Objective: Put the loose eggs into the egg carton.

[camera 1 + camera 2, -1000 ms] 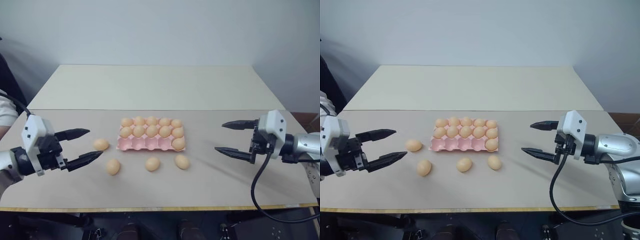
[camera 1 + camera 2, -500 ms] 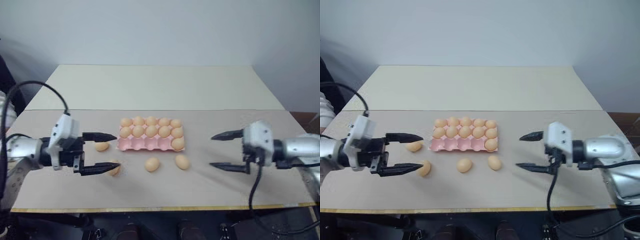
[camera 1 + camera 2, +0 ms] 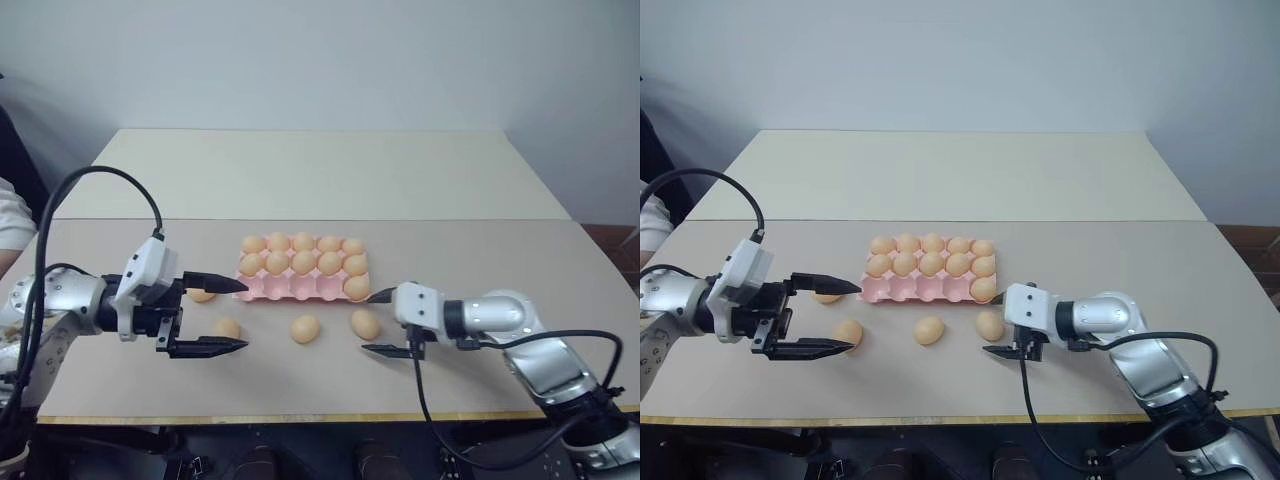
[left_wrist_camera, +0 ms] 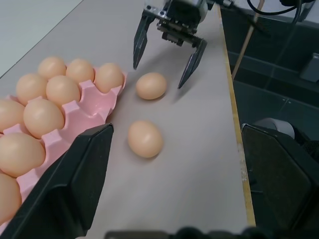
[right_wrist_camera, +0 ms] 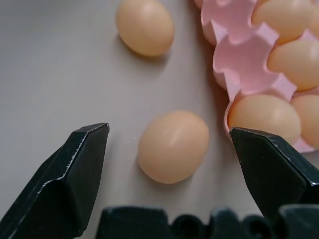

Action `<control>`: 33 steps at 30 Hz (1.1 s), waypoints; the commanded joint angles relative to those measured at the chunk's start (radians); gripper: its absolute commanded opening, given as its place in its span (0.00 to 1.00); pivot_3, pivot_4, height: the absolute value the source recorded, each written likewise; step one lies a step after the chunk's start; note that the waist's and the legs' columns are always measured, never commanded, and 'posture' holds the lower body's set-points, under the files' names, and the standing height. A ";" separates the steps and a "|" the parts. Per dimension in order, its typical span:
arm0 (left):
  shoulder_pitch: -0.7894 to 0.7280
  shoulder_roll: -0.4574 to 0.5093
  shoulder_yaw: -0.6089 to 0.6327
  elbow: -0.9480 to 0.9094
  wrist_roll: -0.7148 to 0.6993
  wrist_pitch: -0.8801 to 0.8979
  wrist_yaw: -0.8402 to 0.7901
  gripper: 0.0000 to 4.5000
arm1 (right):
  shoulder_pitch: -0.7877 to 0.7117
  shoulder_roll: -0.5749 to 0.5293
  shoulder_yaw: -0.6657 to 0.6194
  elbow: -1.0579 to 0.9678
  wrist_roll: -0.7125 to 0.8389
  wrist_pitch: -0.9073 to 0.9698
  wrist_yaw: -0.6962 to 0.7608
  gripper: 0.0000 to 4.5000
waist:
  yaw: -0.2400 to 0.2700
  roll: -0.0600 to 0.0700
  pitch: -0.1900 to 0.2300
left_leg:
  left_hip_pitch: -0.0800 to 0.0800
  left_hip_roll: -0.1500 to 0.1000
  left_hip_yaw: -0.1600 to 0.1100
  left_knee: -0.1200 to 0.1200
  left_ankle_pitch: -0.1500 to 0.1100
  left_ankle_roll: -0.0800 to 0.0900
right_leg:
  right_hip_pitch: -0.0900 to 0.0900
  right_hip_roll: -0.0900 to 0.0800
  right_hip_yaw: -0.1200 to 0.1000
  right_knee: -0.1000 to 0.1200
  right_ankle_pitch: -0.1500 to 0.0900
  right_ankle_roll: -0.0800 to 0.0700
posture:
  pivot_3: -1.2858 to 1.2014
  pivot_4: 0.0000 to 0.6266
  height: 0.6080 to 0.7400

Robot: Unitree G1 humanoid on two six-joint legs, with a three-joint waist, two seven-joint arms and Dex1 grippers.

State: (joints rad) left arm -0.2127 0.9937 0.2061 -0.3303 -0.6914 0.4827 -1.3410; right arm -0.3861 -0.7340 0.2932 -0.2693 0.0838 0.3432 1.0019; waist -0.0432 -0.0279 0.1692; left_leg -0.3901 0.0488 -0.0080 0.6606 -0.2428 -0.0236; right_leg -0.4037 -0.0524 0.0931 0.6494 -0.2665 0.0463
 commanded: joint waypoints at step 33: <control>-0.053 -0.066 0.165 -0.004 -0.152 0.092 0.180 1.00 | -0.314 0.280 0.037 0.274 -0.084 -0.042 -0.116 0.66 | -0.001 0.000 0.000 | 0.001 0.000 -0.001 0.000 0.000 0.000 | -0.001 0.000 -0.001 0.005 0.000 -0.001 | 0.52 0.24 1.00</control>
State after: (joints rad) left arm -0.2581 0.9255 0.3523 -0.3116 -0.8262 0.5721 -1.1696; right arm -0.6717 -0.4600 0.3432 0.0116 0.0085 0.3271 0.9025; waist -0.0446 -0.0280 0.1692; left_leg -0.3895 0.0487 -0.0092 0.6607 -0.2427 -0.0236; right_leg -0.4051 -0.0524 0.0921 0.6544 -0.2665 0.0455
